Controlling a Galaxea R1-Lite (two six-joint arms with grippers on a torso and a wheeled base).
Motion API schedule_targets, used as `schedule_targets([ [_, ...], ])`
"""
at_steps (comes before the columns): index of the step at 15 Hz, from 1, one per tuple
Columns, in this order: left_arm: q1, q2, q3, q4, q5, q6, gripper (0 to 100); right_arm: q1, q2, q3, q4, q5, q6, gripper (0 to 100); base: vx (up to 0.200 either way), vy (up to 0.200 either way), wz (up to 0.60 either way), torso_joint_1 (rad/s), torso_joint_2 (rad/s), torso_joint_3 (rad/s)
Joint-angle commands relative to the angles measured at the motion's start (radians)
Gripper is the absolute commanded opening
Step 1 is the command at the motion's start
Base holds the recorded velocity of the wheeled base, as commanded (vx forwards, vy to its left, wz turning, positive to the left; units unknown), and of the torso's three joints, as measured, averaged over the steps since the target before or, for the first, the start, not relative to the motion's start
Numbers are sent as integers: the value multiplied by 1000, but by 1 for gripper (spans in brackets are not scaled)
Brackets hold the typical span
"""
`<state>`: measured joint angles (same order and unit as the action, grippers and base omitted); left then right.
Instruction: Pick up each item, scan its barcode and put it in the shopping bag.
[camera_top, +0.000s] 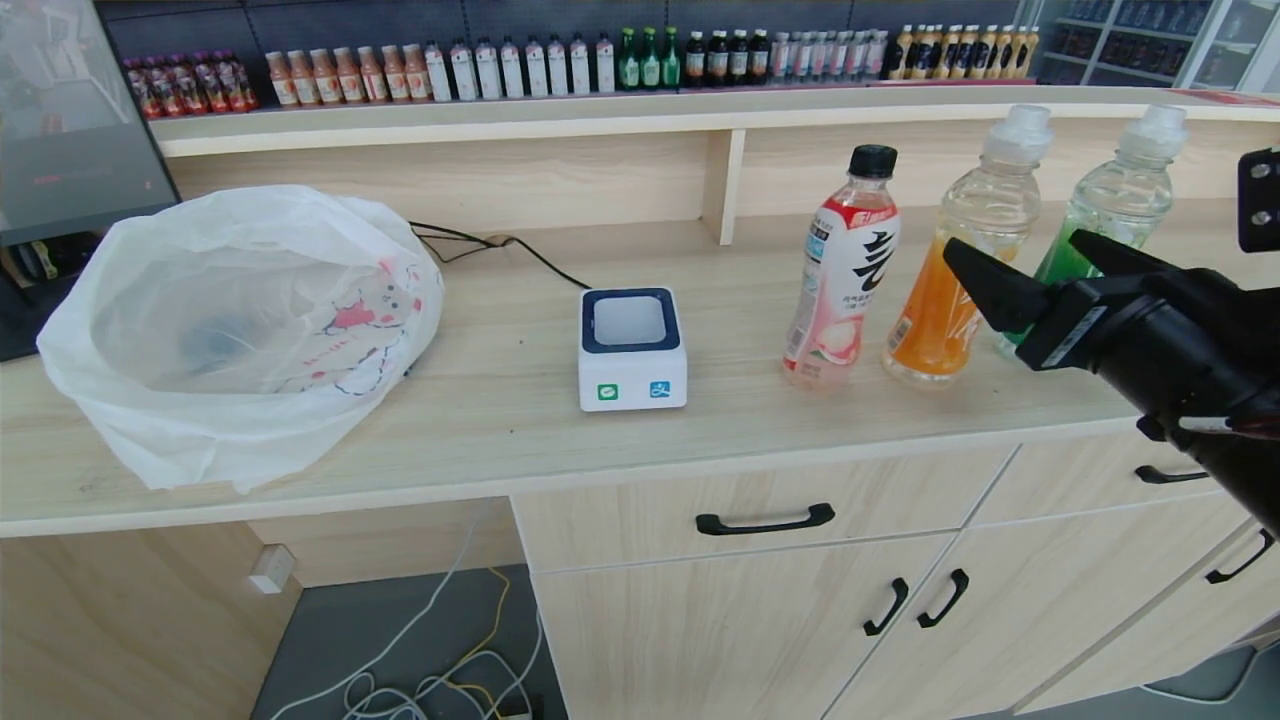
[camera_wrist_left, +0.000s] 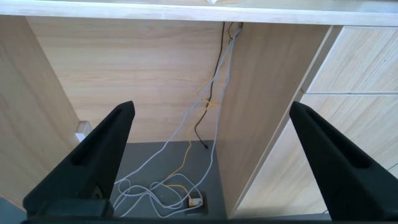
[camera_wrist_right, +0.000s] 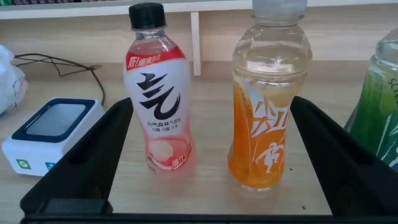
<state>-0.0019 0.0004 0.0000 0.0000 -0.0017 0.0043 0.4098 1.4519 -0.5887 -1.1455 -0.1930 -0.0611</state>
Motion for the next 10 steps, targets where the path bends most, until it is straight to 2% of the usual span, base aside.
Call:
schedule_targets([
  [1, 0, 0, 0, 0, 0, 0, 100, 15, 10, 24, -8, 4, 4, 100, 0, 0, 0, 0, 0, 0],
  [10, 0, 0, 0, 0, 0, 0, 100, 17, 110, 13, -22, 3, -6, 100, 0, 0, 0, 0, 0, 0],
])
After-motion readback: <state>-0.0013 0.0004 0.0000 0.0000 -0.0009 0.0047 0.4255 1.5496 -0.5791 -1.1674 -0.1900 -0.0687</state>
